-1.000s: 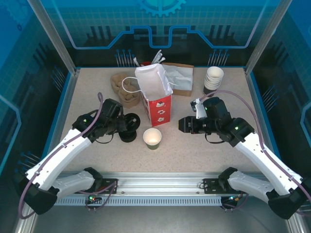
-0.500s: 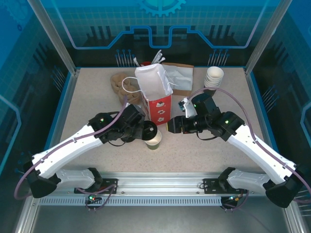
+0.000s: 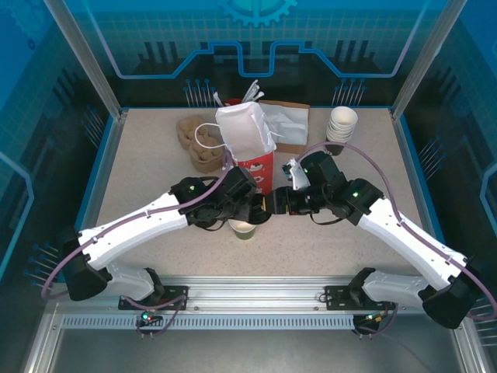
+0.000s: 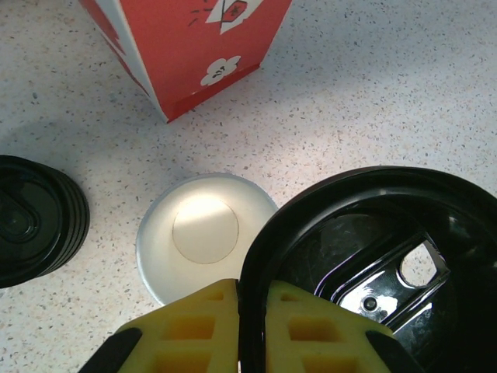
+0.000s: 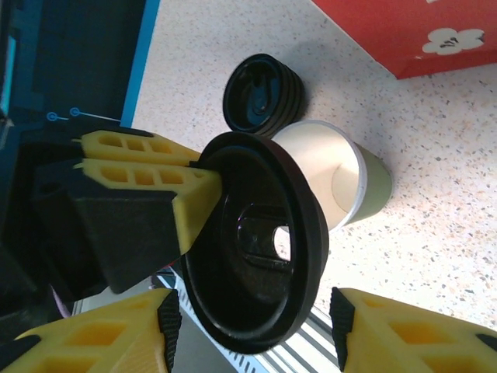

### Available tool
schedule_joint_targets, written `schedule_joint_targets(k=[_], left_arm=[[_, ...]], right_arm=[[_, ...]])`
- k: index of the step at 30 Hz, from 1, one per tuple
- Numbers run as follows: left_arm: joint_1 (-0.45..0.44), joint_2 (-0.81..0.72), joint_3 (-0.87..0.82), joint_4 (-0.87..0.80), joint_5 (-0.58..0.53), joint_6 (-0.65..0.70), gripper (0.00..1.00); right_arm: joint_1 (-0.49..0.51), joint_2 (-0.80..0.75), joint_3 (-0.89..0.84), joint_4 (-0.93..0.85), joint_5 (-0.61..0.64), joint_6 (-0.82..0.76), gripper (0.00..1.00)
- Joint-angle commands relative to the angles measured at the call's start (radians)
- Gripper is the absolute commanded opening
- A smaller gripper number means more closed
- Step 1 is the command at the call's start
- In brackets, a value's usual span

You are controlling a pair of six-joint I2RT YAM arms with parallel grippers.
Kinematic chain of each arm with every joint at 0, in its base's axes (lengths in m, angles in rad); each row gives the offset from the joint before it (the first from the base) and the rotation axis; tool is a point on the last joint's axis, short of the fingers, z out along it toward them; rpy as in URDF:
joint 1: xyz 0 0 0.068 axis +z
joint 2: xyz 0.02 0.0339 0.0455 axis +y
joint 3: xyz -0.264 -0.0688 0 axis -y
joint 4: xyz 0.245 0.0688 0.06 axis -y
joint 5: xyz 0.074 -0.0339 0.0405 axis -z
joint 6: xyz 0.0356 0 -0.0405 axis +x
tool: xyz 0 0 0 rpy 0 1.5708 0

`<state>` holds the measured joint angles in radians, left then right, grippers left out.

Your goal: Pack the takeout coffee

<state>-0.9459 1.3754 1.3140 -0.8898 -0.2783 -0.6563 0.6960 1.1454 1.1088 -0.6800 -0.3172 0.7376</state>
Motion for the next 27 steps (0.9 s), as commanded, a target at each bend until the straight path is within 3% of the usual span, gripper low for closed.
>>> schedule_joint_targets(k=[1,10,20,27], left_arm=[[-0.014,0.017,0.043,0.022,0.024,-0.013,0.12],[-0.020,0.034,0.050,0.026,0.022,-0.014,0.12],[-0.024,0.040,0.050,0.034,0.027,-0.013,0.12],[-0.028,0.045,0.049,0.043,0.026,-0.008,0.14]], right_arm=[[0.013,0.010,-0.024,0.005,0.030,0.002,0.56],[0.011,0.010,-0.051,0.010,0.081,-0.004,0.54],[0.006,0.030,-0.062,0.035,0.068,-0.006,0.27],[-0.009,0.030,-0.068,0.035,0.060,-0.004,0.01]])
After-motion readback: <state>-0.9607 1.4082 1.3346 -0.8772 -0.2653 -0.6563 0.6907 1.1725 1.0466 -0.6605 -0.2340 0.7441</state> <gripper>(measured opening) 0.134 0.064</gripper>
